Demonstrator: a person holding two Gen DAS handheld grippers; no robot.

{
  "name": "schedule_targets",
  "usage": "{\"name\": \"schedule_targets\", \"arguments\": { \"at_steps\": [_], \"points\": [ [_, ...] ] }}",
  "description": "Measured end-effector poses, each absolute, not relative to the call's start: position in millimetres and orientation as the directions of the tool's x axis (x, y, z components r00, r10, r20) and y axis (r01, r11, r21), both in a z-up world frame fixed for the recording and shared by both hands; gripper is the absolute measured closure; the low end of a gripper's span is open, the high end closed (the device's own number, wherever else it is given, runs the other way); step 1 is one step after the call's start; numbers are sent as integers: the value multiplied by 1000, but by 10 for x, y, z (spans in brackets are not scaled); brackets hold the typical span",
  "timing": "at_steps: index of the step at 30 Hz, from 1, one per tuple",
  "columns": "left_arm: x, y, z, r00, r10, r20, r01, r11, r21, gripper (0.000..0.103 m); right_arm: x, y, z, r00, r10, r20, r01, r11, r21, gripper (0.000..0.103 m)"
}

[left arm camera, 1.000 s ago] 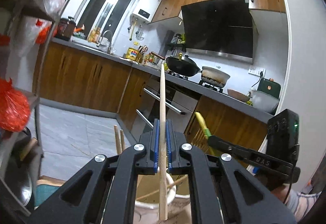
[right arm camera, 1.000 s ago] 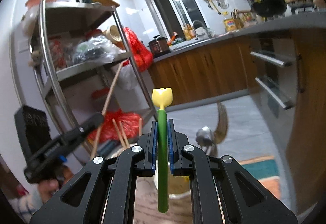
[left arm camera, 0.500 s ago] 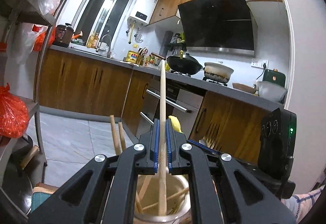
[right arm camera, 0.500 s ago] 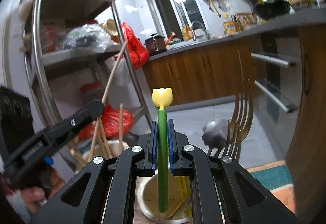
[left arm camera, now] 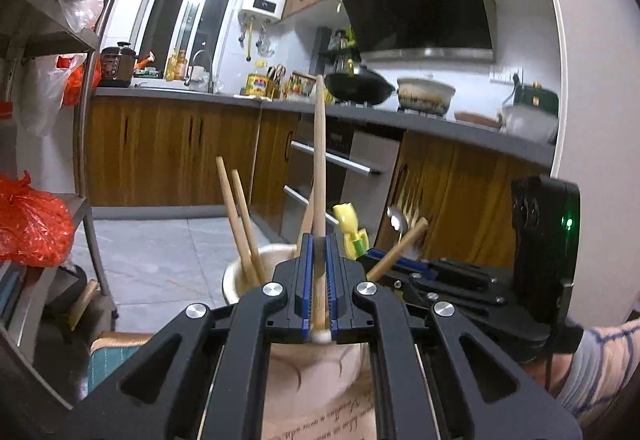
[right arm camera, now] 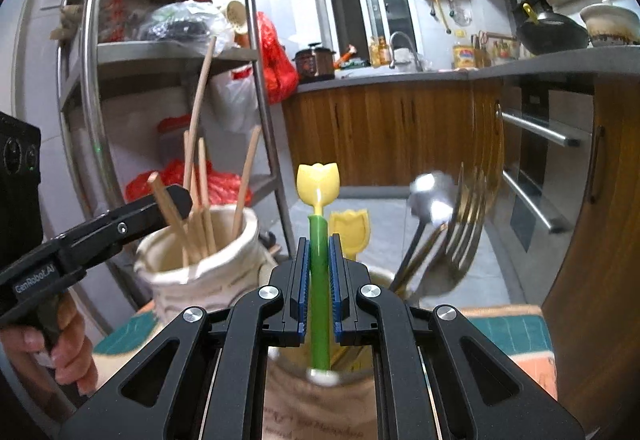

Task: Organize utensils
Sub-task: 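Lower chopstick into larger vase with left tool while right tool lowers spatula into smaller, then open both tools to release chopstick and spatula, then withdraw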

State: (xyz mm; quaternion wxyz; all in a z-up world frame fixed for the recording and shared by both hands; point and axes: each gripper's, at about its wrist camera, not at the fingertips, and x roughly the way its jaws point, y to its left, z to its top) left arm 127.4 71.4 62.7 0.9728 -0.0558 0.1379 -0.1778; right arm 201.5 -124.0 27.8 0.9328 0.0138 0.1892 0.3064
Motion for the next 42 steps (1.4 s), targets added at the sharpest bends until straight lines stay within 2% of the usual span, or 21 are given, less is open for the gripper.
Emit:
{"name": "schedule_targets", "arguments": {
  "at_steps": [9,12,14,16,17,24,33,34,36,38,39,40,41,42],
  "points": [
    [1235,712,625,890,-358,-281,323,932,-163,97,1959,-1243,215,705,579,-409,-574,805,150,93],
    [1236,698,646,891,-356,-283,322,933,-160,94,1969,-1232,220,703,575,-418,-573,807,147,92],
    [1236,705,658,893,-348,-286,314,936,-159,84,1969,-1231,223,705,569,-423,-567,811,147,92],
    [1228,717,670,894,-347,-284,311,936,-165,82,1960,-1251,237,703,571,-423,-565,810,154,90],
    [1218,723,678,895,-344,-284,308,937,-165,82,1947,-1259,248,703,573,-422,-566,810,156,86],
    [1045,756,682,888,-334,-317,298,942,-156,82,1653,-1475,342,722,553,-415,-550,823,140,86],
    [670,695,441,869,-292,-400,272,956,-106,81,1242,-1687,204,723,502,-475,-532,843,81,86],
    [624,678,406,869,-282,-406,266,959,-96,78,1214,-1695,188,730,492,-474,-527,847,68,85],
    [586,652,378,873,-266,-409,258,963,-77,66,1161,-1713,162,750,467,-469,-512,858,37,72],
    [545,631,362,882,-241,-406,240,969,-53,49,1124,-1719,162,768,451,-456,-499,867,17,64],
    [526,623,364,887,-234,-399,236,971,-45,46,1100,-1728,169,775,450,-444,-498,867,10,60],
    [501,614,368,893,-226,-389,231,972,-33,37,1086,-1732,172,780,447,-437,-496,868,3,56],
    [478,609,371,900,-215,-380,223,975,-23,28,1078,-1739,175,786,443,-431,-493,870,-3,48],
    [465,610,371,905,-205,-374,215,977,-16,24,1077,-1746,177,790,441,-425,-489,872,-5,40]
  ]
}}
